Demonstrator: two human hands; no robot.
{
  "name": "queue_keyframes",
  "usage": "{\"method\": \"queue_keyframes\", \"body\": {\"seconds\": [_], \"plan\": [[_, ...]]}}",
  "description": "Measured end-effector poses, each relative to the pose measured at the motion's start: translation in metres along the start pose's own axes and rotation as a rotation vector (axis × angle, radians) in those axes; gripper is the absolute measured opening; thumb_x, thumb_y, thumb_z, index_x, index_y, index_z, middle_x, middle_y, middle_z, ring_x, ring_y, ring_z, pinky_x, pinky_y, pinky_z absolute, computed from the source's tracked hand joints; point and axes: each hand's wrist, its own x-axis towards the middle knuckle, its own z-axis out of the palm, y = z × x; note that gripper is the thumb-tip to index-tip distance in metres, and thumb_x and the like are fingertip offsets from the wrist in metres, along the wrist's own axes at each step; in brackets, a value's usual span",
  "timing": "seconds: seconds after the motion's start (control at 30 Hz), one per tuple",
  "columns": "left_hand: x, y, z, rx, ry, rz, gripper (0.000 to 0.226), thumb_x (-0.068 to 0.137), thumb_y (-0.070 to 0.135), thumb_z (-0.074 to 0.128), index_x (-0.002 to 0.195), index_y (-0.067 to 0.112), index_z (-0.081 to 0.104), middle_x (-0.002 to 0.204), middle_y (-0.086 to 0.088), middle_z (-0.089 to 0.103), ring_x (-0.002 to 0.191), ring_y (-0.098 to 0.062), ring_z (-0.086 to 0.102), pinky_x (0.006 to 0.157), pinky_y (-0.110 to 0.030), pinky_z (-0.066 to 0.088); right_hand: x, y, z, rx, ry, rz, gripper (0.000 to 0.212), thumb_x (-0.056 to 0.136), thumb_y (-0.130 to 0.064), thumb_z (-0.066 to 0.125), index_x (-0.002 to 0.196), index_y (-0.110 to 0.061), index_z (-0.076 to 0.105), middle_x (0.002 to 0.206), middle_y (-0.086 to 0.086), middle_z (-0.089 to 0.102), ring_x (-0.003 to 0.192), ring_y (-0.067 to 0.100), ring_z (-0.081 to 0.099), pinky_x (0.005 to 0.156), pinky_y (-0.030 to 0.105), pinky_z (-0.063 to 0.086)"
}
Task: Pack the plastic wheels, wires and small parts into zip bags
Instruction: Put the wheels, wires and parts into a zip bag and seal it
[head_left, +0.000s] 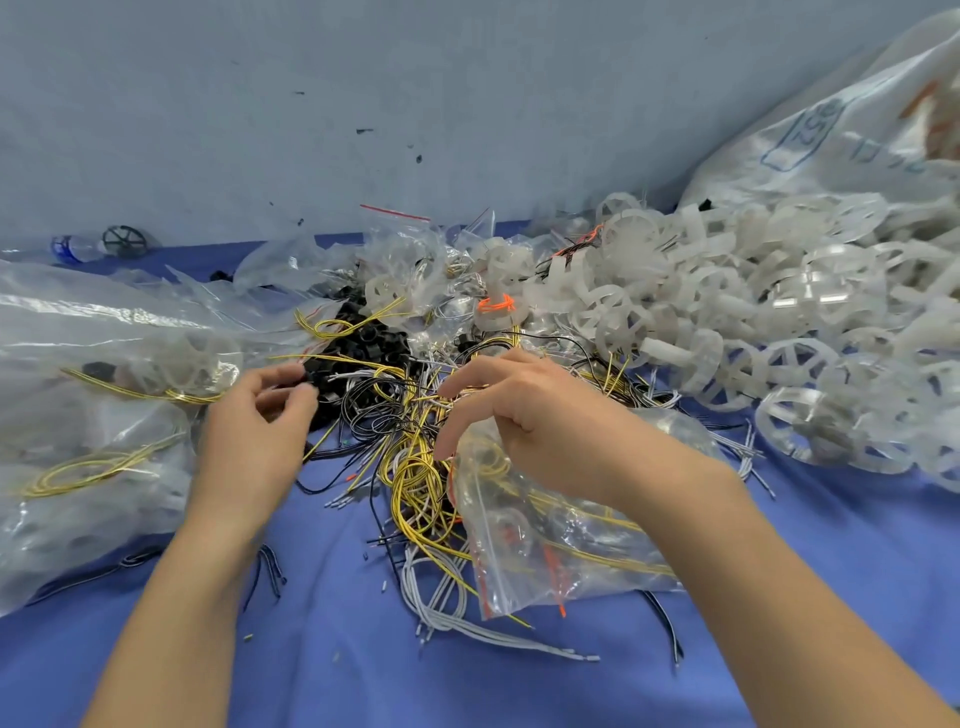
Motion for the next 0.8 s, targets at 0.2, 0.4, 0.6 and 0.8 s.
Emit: {"method": "queue_keyframes", "body": {"seconds": [0.2,0.4,0.6,0.8], "plan": [[-0.035,0.025,0.005,-0.878,-0.547,-0.508,0.021,0.083,0.021,0.065,0.098,0.012,0.076,0.086,-0.006,0.064,0.067,-0.006,0.053,0.050,-0.016,0.047,-0.001,0.001,0.002,-0.041,0.047,-0.010,0.045,0.079,0.006,0.049,0.068,-0.038,0.052,0.122,-0.014,0.058,0.114,0.018,0.044,0.098,0.041,0.036],[-0.045,0.034,0.017,-1.019,-0.742,-0.634,0.023,0.084,0.019,0.063,0.101,0.008,0.075,0.084,-0.006,0.061,0.060,-0.006,0.051,0.048,-0.017,0.047,-0.002,0.005,0.004,0.037,0.166,0.001,0.050,0.082,0.006,0.043,0.059,-0.038,0.041,0.114,-0.012,0.061,0.108,0.020,0.047,0.092,0.038,0.039],[-0.051,0.043,0.028,-1.094,-0.773,-0.755,0.024,0.085,0.016,0.060,0.098,0.003,0.076,0.088,-0.013,0.065,0.060,-0.010,0.061,0.047,-0.016,0.052,-0.003,0.006,0.005,0.061,0.259,-0.001,0.046,0.080,0.008,0.045,0.060,-0.034,0.043,0.106,-0.008,0.064,0.100,0.023,0.051,0.087,0.038,0.040],[-0.061,0.048,0.034,-0.862,-0.799,-0.467,0.030,0.089,0.016,0.060,0.113,0.003,0.070,0.103,-0.016,0.070,0.084,-0.017,0.067,0.068,-0.025,0.060,-0.004,0.007,0.006,0.080,0.346,0.011,0.041,0.079,0.008,0.047,0.060,-0.028,0.046,0.103,-0.004,0.066,0.096,0.026,0.053,0.085,0.035,0.040]]}}
